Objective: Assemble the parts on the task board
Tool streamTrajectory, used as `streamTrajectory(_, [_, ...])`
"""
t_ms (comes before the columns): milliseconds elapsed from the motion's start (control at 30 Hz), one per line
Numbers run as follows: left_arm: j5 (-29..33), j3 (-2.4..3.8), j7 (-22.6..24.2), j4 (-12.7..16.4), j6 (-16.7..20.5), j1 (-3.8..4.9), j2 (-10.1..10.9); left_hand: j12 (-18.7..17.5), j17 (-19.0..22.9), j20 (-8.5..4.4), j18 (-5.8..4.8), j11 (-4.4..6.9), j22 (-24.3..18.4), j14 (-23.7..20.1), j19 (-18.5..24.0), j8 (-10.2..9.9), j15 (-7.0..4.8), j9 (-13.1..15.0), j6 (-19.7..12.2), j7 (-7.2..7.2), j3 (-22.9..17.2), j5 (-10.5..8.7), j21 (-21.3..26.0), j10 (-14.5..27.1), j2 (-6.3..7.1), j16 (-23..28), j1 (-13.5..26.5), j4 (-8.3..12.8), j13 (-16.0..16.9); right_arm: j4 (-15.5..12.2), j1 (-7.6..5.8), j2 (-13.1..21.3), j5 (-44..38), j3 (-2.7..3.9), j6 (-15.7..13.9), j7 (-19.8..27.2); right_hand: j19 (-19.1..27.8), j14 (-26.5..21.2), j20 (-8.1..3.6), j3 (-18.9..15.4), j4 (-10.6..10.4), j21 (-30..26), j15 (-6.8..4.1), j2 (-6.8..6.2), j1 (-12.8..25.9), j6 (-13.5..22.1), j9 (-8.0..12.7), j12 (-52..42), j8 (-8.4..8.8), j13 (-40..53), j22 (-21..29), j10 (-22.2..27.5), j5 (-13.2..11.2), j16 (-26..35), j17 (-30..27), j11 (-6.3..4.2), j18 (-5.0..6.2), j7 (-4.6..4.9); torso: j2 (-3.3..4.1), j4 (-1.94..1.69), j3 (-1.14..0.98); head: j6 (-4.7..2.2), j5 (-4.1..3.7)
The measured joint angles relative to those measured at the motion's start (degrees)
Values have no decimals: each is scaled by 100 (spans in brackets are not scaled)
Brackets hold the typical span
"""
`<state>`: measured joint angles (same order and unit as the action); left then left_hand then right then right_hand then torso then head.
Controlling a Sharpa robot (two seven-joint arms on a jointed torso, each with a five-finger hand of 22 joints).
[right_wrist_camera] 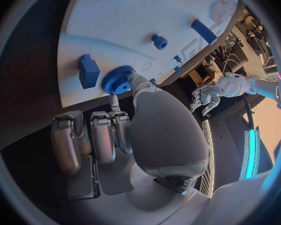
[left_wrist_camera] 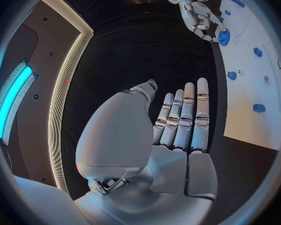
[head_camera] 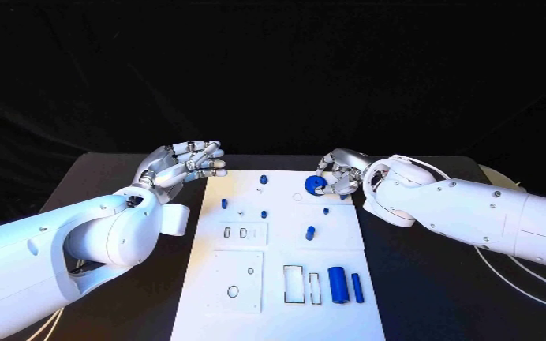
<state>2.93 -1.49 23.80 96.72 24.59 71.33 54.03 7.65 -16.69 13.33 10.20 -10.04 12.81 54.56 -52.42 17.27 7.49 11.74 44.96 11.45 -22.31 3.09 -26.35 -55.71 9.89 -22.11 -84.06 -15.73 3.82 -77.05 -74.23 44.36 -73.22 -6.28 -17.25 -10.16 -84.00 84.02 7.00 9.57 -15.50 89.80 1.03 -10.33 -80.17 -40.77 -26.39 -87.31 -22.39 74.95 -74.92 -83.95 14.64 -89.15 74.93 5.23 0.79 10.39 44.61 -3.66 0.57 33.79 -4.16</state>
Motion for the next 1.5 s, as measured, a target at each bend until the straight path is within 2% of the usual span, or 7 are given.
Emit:
streamTrajectory(67, [-2, 0, -1, 0, -2, 0, 0, 0, 0, 0, 0, 0, 0, 0, 0, 0, 0, 0, 0, 0, 0, 0, 0, 0, 0, 0, 0, 0, 0, 9, 7, -18, -1, 1, -5, 1, 0, 0, 0, 0, 0, 0, 0, -23, -23, 1, -5, 0, -22, 0, 0, 0, 3, -22, 0, 0, 0, 1, -2, 1, -2, 6, 7])
streamTrajectory(533, [-16, 0, -14, -9, -14, 0, -5, 0, -6, 0, 0, 0, -1, 0, 0, 0, 0, 0, 0, 0, 0, 0, 0, 0, 23, 0, -23, 0, 0, 27, 36, -39, -92, 2, -48, 12, 0, 0, 0, 192, 17, -1, 0, 109, -237, -151, -11, -67, -180, -1, 1, 0, 46, -21, -1, 0, 1, -41, -14, 10, 5, 31, 16])
streamTrajectory(667, [-19, 0, -19, -10, -18, 0, -5, 0, -6, 0, 0, 0, -2, 0, 0, 0, 0, 0, 0, 0, 0, 0, 0, 0, 23, 0, -23, 0, 0, 19, 38, -38, -177, 3, -64, 13, 0, 0, 0, 445, 54, -4, 0, 145, -358, -311, 28, -95, -198, -1, 1, 1, -121, -21, -1, 0, 1, -65, -15, 10, 9, 37, 13])
streamTrajectory(867, [-23, 0, -28, -11, -22, 0, -1, -24, -6, 0, 1, 0, 4, 0, 0, 0, 0, 1, 0, 0, -17, 0, 0, 0, 23, 0, -23, 17, 0, 2, 45, -39, -347, 12, -107, 19, 0, 0, 0, 794, 130, -4, 0, 120, -454, -502, 127, -137, -165, -2, 2, 0, -76, -21, -2, -42, 2, -110, -15, 11, 9, 47, 1])
streamTrajectory(1000, [-27, 0, -33, -11, -24, 0, 1, -24, -6, 0, 0, 0, 4, 0, 0, 0, 0, 0, 0, 0, -17, 0, 0, 0, 23, 0, -23, 17, 0, -26, 64, -46, -505, 14, -166, 20, 0, 0, 0, 888, 112, -4, 0, 109, -460, -538, 161, -162, -155, -2, 0, 0, -83, -23, -2, -42, 2, -78, -15, 10, 10, 52, -1])
streamTrajectory(1233, [-31, 0, -43, -12, -31, 0, 2, -23, -5, 0, 0, 0, 3, 0, 0, 0, 0, 1, 0, 0, -17, 0, 0, 0, 23, 0, -23, 17, 0, -116, 103, -47, -812, 3, -332, -5, 0, 1, 0, 959, 60, -4, -43, -58, -293, -675, 210, -199, -130, -2, -2, -12, -136, -44, -2, -54, 2, -138, -16, 8, 10, 58, -1])
streamTrajectory(1500, [-34, 0, -54, -24, -41, 0, -5, -22, -13, 0, 0, 0, 3, 0, 0, 0, 0, 1, 0, 0, -17, 0, -22, 0, 23, 0, -23, 16, 0, -456, 115, 23, -1104, -1, -601, -80, 0, 1, 0, 1053, 25, -4, -43, -117, -231, -741, 271, -199, -80, -3, -2, 0, 35, -44, -3, -84, 2, -163, -21, 8, 6, 37, 18])
